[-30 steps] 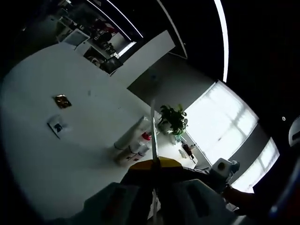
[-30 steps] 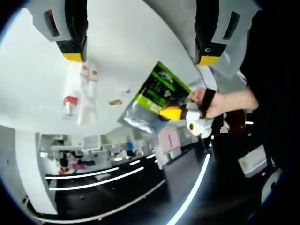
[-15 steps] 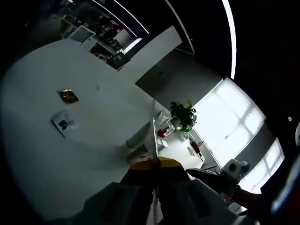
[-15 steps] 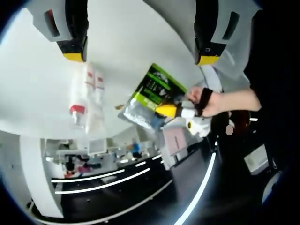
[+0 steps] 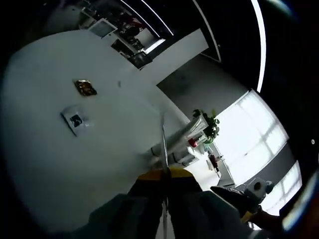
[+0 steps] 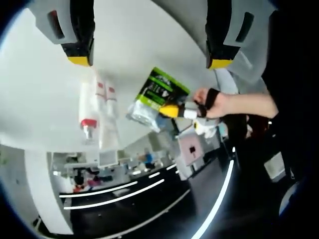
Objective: Arrange the skincare products in the storage area until every visible bottle or jar stands upright without overlapping.
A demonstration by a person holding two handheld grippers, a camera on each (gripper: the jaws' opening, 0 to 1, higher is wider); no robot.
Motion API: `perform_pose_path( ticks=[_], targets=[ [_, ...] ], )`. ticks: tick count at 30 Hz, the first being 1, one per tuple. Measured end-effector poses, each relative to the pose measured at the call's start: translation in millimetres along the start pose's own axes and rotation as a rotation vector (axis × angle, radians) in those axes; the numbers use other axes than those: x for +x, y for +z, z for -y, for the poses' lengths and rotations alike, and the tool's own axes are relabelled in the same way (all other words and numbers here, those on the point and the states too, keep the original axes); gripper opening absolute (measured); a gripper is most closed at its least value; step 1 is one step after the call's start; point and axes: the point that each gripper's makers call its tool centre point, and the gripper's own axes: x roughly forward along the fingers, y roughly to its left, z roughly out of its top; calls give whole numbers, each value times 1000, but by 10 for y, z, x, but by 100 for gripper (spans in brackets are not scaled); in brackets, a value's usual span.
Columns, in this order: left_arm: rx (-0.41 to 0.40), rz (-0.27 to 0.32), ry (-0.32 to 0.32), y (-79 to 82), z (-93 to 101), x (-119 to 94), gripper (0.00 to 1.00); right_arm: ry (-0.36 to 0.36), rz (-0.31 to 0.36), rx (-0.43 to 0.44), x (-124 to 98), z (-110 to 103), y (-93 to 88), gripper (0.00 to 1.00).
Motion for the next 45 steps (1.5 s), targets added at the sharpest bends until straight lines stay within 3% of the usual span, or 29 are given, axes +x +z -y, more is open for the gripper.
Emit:
perform_pose_path(
  ticks=[27, 38, 45],
  targets=[
    [-62, -27, 84, -39, -438, 424, 4, -12, -6, 18, 12, 48, -32, 94],
    [-108, 2, 101, 1, -549, 557, 4, -17, -8, 26, 10, 65, -42, 94],
    [-96, -27, 100, 15, -582, 645, 4, -19, -14, 32, 17, 78, -57, 94]
  ],
)
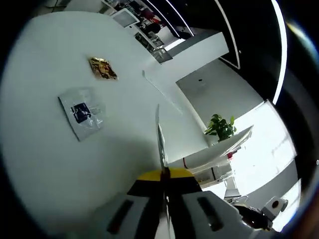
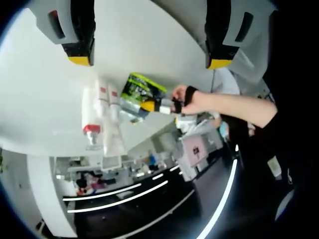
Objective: Arrange the skincare products in the storage area until every visible bottle or jar stands upright without overlapping.
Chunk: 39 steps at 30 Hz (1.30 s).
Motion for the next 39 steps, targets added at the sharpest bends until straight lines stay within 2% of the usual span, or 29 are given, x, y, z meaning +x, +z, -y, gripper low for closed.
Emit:
perform_pose_path(
  ticks=[17, 25, 28, 32, 36, 39],
  targets=[
    [-3, -40, 0, -48, 8, 142, 4, -6, -3, 17, 7, 23, -9, 94],
    [37, -46, 19, -15, 17, 142, 2, -4, -7, 20, 14, 18, -16, 94],
    [64, -67, 32, -45, 25, 136, 2, -2, -9, 20, 16, 16, -19, 94],
    [101, -84, 62, -76, -20, 135, 8, -2, -9, 21, 16, 16, -20, 94],
    [96, -76, 66, -69, -9, 133, 11, 1, -11, 21, 18, 11, -23, 95],
    [124, -71, 77, -51, 6, 133, 14, 2, -14, 20, 18, 9, -27, 95]
  ],
)
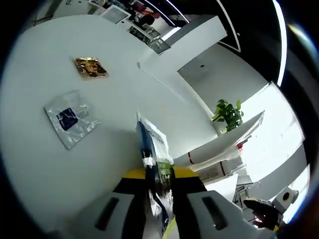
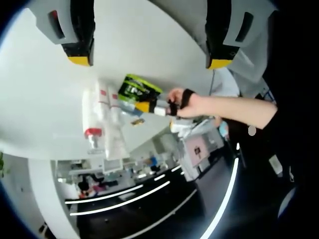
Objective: Arrange the skincare products in the storage area until every visible bottle or jar stands upright without overlapping.
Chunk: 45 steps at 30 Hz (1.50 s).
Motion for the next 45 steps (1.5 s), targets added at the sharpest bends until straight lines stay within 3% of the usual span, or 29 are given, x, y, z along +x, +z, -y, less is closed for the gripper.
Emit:
perform_pose_path(
  ticks=[12, 24, 45],
  targets=[
    [181, -35, 69, -44, -25, 29, 39, 2, -2, 1, 0, -2, -5, 95],
    [273, -60, 109, -55, -17, 8, 46, 3, -5, 0, 3, -4, -10, 95],
    [327, -53, 147, 12, -5, -145, 56, 2, -22, -24, 14, -19, -40, 95]
  ],
)
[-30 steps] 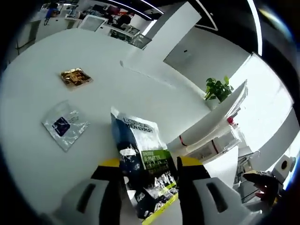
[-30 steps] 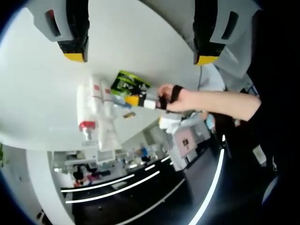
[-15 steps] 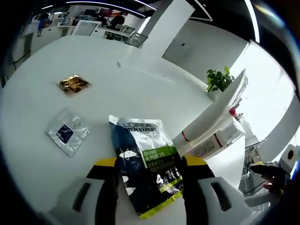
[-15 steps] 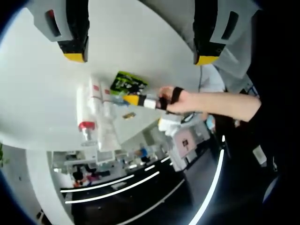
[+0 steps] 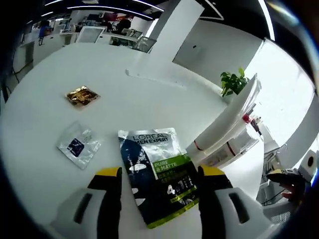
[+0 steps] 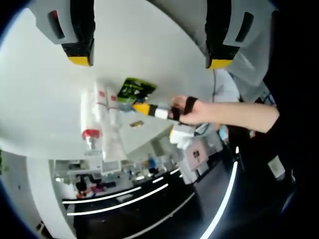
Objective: Arrange the skincare products in the storage area until every visible bottle or jar stands upright without overlapping.
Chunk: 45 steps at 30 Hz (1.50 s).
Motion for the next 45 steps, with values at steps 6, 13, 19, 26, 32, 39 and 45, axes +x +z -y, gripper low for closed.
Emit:
perform_pose_path(
  ticks=[6, 13, 19, 26, 32, 39, 45],
  targets=[
    [8, 7, 9, 9, -42, -122, 58, 5, 13, 16, -8, -1, 18, 95],
    [30, 10, 12, 12, -61, -263, 60, 0, 8, 17, -3, 9, 7, 95],
    [70, 2, 17, -48, -67, -385, 64, 8, -11, 4, 11, -13, -28, 95],
    [98, 18, 11, -119, -33, -565, 69, 9, -29, -8, 19, -20, -62, 95],
    [107, 11, 11, -240, -34, -710, 74, 5, -36, -17, 20, -13, -72, 94],
    [119, 16, 14, -321, -27, -911, 78, -1, -39, -27, 18, -8, -70, 94],
    [201, 26, 8, -378, 53, -1120, 83, -3, -30, -31, 14, -16, -52, 94]
  ],
)
